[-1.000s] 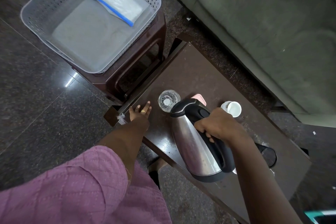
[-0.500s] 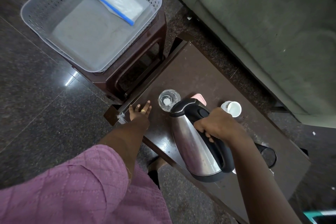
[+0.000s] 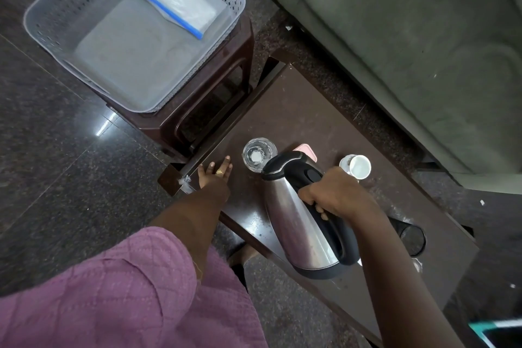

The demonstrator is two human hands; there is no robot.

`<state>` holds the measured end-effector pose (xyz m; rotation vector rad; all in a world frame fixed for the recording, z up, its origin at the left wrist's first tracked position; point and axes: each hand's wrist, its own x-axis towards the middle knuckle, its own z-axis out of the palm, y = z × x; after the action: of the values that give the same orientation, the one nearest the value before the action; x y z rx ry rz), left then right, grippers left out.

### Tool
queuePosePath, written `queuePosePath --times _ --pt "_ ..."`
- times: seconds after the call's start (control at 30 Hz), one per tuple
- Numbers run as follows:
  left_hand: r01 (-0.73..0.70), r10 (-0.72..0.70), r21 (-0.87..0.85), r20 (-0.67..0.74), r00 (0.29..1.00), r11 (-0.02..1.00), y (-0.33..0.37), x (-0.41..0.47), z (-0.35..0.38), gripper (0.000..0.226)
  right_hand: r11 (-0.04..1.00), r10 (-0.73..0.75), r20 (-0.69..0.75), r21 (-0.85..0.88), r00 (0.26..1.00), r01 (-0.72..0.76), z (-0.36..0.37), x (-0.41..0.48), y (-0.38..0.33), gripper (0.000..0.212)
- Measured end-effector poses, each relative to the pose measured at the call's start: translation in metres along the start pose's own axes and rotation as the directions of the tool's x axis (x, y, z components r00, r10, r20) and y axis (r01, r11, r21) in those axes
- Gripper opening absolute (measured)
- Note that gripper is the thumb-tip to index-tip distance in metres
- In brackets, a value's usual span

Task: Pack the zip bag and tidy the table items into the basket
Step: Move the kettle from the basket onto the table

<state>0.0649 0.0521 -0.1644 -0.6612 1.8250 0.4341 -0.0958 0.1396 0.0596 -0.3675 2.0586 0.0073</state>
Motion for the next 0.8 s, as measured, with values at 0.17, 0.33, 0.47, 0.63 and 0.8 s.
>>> queuePosePath --times 0.17,0.33,0.47,0.63,0.8 --pt "-0.017 0.017 -0.011 -0.009 1.000 1.000 -0.003 0.004 0.001 0.079 0.999 -0.012 -0.034 0.043 0.999 0.013 0.005 -0.003 0.007 0.013" --pt "-0.052 0.042 -0.152 -0.069 0.997 0.987 0.000 0.001 0.006 0.075 0.994 -0.037 -0.078 0.104 0.996 0.045 0.011 -0.010 0.019 0.013" --pt "-0.090 0.022 -0.296 -0.226 0.974 0.951 -0.001 -0.003 0.018 0.074 0.985 -0.037 -0.164 0.162 0.986 0.064 0.020 -0.027 0.031 0.014" --pt "-0.217 -0.070 -0.483 -0.508 0.858 0.849 0.004 -0.022 0.010 0.074 0.961 -0.082 -0.280 0.230 0.957 0.150 0.020 -0.046 0.034 0.018" --pt "-0.465 -0.267 -0.559 -0.788 0.554 0.686 -0.014 -0.046 -0.024 0.061 0.889 -0.190 -0.379 0.326 0.906 0.323 0.002 -0.055 0.004 0.015"
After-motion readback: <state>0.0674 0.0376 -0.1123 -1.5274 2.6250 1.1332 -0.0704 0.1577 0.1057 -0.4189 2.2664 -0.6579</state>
